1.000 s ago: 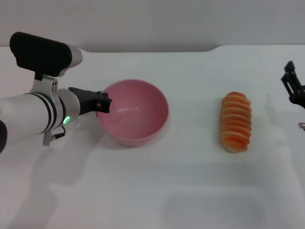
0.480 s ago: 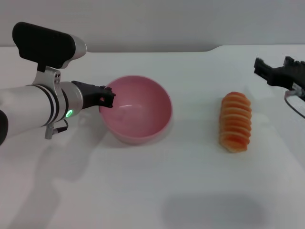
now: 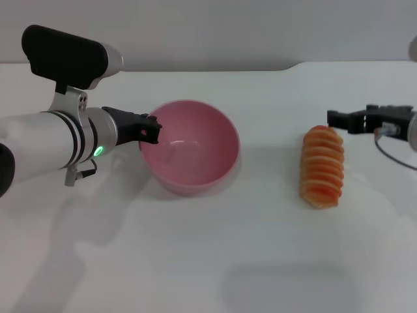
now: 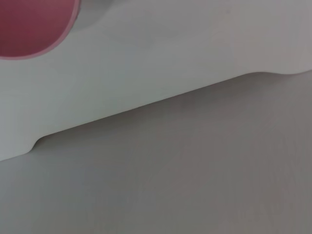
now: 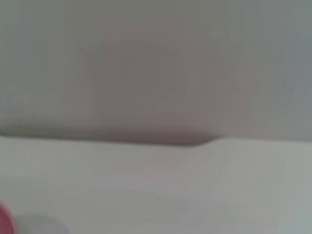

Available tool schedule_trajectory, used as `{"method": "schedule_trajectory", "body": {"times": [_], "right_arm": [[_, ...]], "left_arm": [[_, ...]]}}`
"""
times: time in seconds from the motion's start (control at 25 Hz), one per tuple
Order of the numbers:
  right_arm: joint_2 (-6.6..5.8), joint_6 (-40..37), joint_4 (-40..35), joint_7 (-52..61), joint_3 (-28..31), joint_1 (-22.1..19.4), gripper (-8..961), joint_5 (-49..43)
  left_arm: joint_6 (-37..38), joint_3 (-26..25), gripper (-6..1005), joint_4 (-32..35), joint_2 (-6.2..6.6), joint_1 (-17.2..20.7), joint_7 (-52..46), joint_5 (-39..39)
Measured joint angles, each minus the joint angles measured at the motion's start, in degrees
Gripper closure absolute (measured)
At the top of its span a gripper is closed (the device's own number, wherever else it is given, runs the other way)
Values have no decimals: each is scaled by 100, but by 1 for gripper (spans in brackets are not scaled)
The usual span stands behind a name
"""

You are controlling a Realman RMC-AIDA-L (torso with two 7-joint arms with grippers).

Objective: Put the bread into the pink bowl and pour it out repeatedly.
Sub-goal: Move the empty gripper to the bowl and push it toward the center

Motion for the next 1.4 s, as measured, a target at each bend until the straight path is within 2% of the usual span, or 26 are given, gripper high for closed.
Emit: {"method": "schedule_trajectory", "body": {"times": [0.32, 0.88, 1.4], "right_arm": [[17, -218, 1082, 78, -37, 454, 164, 55], [25, -644, 1833, 202, -228, 949, 164, 70], [22, -917, 2674, 208, -366, 1394, 165, 164]], "left_arm": [[-32, 5, 950, 42, 8, -25, 18, 33], [-499, -42, 949, 564, 24, -62, 35, 51], [-609, -81, 948, 680, 21, -82, 47, 93]]}}
